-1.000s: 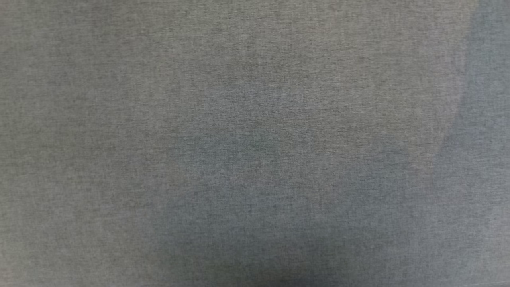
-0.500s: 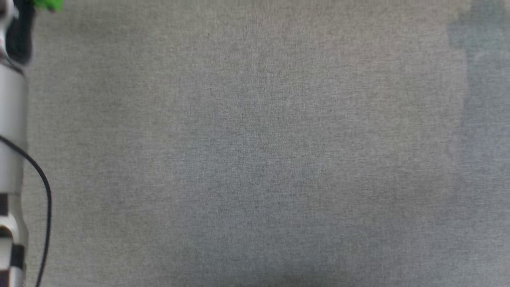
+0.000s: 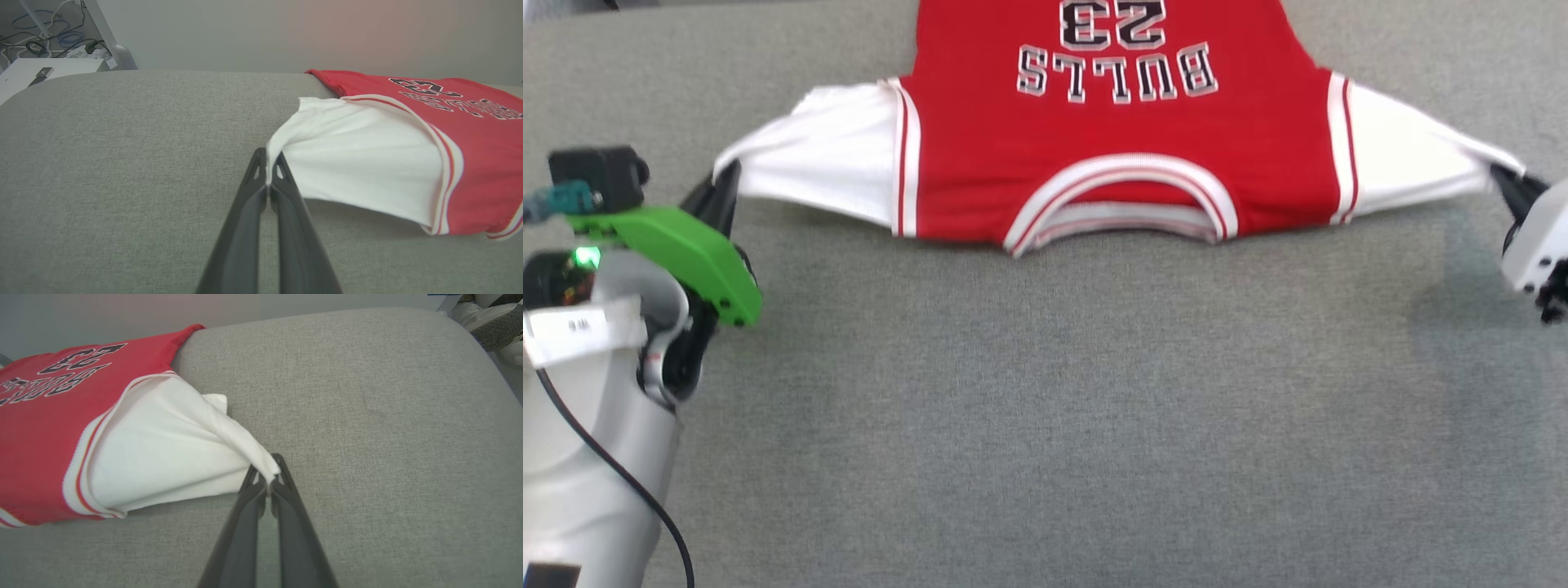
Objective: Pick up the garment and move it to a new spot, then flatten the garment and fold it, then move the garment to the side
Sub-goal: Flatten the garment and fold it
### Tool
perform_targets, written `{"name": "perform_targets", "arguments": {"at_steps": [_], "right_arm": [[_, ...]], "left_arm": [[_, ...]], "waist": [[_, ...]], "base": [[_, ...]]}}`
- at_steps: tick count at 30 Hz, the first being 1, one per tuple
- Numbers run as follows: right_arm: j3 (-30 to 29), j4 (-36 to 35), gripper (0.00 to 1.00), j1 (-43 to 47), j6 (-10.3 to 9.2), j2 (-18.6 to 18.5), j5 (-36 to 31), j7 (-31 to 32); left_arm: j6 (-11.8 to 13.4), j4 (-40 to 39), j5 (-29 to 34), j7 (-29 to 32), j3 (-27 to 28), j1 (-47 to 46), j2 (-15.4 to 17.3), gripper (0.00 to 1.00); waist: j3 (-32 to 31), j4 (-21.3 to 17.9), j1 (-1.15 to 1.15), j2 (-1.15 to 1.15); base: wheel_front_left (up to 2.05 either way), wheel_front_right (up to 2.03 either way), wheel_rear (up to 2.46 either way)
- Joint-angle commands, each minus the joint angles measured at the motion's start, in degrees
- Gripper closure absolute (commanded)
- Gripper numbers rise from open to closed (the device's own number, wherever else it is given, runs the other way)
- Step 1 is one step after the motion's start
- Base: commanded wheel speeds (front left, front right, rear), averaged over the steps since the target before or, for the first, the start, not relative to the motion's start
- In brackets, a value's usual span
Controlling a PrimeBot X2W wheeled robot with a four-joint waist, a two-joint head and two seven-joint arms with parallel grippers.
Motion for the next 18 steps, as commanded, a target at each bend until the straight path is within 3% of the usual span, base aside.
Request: {"name": "perform_targets", "arguments": {"at_steps": [1,8,18], "right_arm": [[-0.8,-0.8,1.00,2.2,-0.13,-1.4,0.1,0.8],[-4.3,-6.5,1.00,13.0,-0.13,-2.0,0.9,8.2],[-13.9,-23.0,1.00,30.9,-0.13,-1.9,1.6,20.7]], "left_arm": [[1.2,-1.0,-0.8,0.4,0.7,2.5,1.0,1.00],[4.7,-9.2,-3.8,4.8,1.8,15.3,2.6,1.00],[9.8,-23.4,-8.2,14.6,1.7,31.0,4.4,1.00]], "waist": [[-5.5,-0.3,0.01,0.00],[-10.8,-0.9,0.01,0.00],[-14.8,-0.6,0.01,0.00]], "base": [[0.00,0.00,0.00],[0.00,0.00,0.00],[0.00,0.00,0.00]]}}
